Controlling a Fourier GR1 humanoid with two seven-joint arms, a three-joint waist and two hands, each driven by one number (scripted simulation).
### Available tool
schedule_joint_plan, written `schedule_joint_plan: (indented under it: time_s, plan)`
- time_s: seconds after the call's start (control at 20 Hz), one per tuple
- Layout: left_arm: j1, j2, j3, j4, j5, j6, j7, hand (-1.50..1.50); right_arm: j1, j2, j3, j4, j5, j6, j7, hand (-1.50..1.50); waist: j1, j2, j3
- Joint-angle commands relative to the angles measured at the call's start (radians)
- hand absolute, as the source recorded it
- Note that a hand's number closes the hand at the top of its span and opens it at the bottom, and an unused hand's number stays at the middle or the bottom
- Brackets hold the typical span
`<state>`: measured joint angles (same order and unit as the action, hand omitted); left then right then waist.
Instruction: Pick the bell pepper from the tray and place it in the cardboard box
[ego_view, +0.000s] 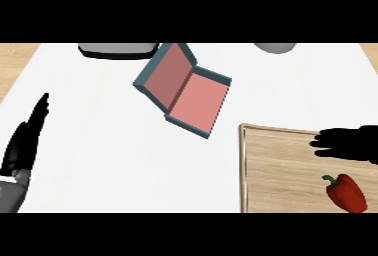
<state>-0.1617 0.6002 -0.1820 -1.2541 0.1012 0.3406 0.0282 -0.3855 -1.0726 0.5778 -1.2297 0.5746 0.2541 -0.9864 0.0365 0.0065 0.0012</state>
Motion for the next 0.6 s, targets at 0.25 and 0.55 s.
schedule_joint_plan:
  time_s: [0.25, 0.55]
  plan:
    - [0.052, 0.003, 0.041, -0.078, -0.026, -0.019, 0.038, 0.00, -0.069, 0.118, 0.045, 0.144, 0.154, -0.009, -0.134, -1.50, -0.016, -0.004, 0.000]
    - [-0.024, -0.044, 0.060, -0.018, -0.073, -0.003, 0.076, 0.00, -0.112, 0.146, 0.028, 0.176, 0.184, 0.016, -0.135, -1.50, -0.027, -0.003, -0.001]
